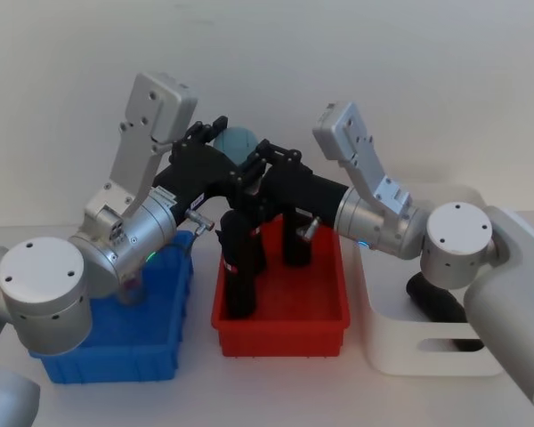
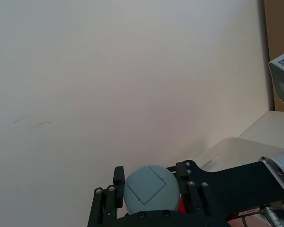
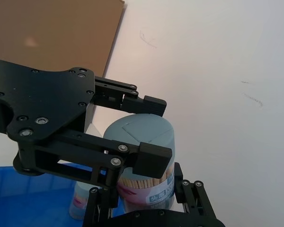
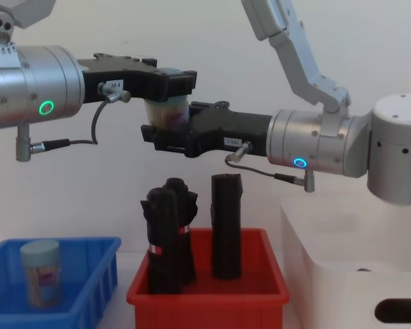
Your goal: Pick the cotton swabs from the blue box and place them into the white box.
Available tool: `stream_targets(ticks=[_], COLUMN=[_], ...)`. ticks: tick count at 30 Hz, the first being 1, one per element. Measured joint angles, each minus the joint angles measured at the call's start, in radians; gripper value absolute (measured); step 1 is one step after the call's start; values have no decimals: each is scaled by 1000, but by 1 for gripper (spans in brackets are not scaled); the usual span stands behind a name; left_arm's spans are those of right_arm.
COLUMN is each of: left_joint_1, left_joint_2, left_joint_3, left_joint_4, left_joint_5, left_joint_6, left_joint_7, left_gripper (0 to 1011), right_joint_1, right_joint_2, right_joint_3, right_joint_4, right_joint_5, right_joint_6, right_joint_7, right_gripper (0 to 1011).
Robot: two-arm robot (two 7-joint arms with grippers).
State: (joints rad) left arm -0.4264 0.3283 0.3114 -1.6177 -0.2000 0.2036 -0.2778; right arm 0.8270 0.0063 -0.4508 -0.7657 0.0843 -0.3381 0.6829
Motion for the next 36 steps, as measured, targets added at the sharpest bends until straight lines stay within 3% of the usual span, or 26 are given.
stream_targets(ticks=[9, 21, 28, 36], left_joint_1=[0, 0, 0, 0], left_joint_2=[0, 0, 0, 0], left_joint_3=[0, 0, 0, 0], left_joint_4=[0, 0, 0, 0], left_joint_5=[0, 0, 0, -1], left_joint_6=[1, 1, 1, 1], left_joint_7=[-2, -3, -3, -3], left_gripper=[670, 1003, 1004, 1004], right_joint_1=[1, 2, -16, -68], right_joint_2=[-1, -1, 13, 49], right_joint_3=[0, 0, 3, 16], right_joint_4=[2, 2, -32, -122], right_joint_5=[1, 1, -10, -28], right_joint_6=[-1, -2, 16, 59], right_joint_7=[-4, -5, -23, -78], right_gripper=[641, 640, 640, 640])
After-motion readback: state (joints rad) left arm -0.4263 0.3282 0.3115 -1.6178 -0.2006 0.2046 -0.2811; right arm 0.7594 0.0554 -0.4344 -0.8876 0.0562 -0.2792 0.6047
